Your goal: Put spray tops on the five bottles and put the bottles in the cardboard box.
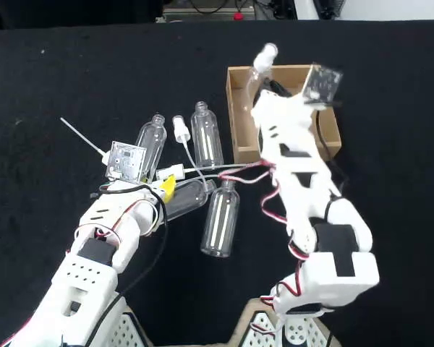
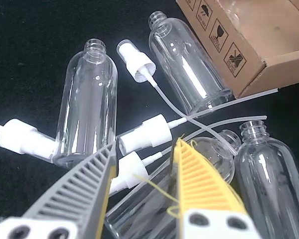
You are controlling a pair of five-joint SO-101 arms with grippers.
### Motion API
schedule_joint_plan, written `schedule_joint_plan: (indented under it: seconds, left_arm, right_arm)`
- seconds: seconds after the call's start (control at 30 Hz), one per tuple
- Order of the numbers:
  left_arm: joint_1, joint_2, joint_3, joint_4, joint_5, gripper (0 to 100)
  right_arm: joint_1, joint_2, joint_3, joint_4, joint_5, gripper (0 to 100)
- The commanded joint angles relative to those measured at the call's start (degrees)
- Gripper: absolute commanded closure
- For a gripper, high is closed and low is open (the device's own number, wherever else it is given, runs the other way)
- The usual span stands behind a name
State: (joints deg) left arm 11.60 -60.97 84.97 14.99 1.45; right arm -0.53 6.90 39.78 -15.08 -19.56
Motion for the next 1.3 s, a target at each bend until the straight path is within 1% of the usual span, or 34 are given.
schedule_joint_plan:
  seconds: [0.0,0.6,0.73,0.87,0.9,0.97,1.03,1.07,1.17,1.27]
  left_arm:
    - [0.6,-1.1,-0.7,-1.5,-0.4,82]
    - [0.5,-1.1,-0.7,-1.5,-0.4,82]
    - [0.6,-1.1,-0.7,-1.5,-0.4,82]
    - [0.5,-1.1,-0.7,-1.5,-0.4,82]
    - [0.4,-1.1,-0.7,-1.5,-0.4,82]
    - [0.1,-1.1,-0.8,-1.5,-0.4,82]
    - [-0.4,-1.1,-1.0,-1.2,-0.4,82]
    - [-1.2,-1.1,-1.4,-1.0,-0.3,82]
    - [-3.5,-1.1,-1.6,-1.0,0.1,82]
    - [-5.3,-1.1,-1.7,-1.2,0.1,82]
  right_arm:
    - [0.6,-0.3,-4.3,4.0,-0.4,98.1]
    - [0.8,-2.1,2.9,4.4,0.0,98.0]
    - [1.8,-11.1,8.0,4.4,0.0,98.0]
    - [3.5,-26.3,15.5,4.9,0.0,97.7]
    - [3.6,-30.3,17.3,6.8,0.5,97.6]
    - [2.4,-37.8,18.8,15.2,5.6,96.5]
    - [-0.4,-44.7,17.9,29.0,11.1,92.5]
    - [-1.9,-47.8,16.5,36.3,12.5,90.0]
    - [-6.4,-54.5,11.2,56.2,12.8,83.3]
    - [-12.8,-56.5,9.5,67.4,13.0,77.7]
